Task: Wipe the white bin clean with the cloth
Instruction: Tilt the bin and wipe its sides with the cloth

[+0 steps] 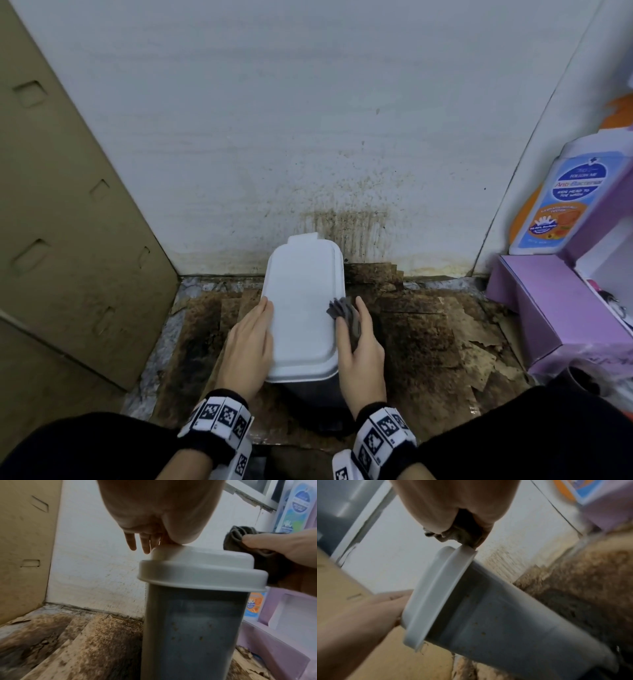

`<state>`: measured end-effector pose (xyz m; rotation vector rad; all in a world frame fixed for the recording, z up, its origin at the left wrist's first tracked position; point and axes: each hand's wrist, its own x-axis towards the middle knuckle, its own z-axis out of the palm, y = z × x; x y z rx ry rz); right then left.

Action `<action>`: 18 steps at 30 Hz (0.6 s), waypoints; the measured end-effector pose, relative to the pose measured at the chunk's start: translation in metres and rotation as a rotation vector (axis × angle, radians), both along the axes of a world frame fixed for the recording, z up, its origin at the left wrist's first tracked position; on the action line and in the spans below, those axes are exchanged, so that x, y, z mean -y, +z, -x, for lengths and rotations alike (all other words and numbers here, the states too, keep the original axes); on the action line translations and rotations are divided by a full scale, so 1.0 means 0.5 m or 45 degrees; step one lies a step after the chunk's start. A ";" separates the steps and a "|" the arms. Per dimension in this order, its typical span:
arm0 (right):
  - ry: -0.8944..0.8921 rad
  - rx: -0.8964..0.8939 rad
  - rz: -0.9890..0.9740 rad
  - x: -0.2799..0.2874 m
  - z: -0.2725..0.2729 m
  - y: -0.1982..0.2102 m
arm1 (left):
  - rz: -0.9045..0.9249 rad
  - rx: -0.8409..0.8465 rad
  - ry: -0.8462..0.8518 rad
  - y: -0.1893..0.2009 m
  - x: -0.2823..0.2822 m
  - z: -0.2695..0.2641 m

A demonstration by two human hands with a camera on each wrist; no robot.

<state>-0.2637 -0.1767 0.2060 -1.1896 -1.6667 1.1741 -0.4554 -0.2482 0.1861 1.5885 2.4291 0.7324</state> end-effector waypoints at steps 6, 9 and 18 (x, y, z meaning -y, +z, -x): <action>-0.095 -0.282 0.133 0.003 0.016 0.008 | -0.001 0.147 0.120 0.011 0.000 -0.001; -0.159 -0.387 0.190 0.002 0.024 -0.004 | 0.039 0.146 0.151 0.014 0.000 -0.004; -0.400 -0.584 0.372 -0.021 0.037 -0.036 | 0.077 0.120 0.209 0.030 -0.011 -0.020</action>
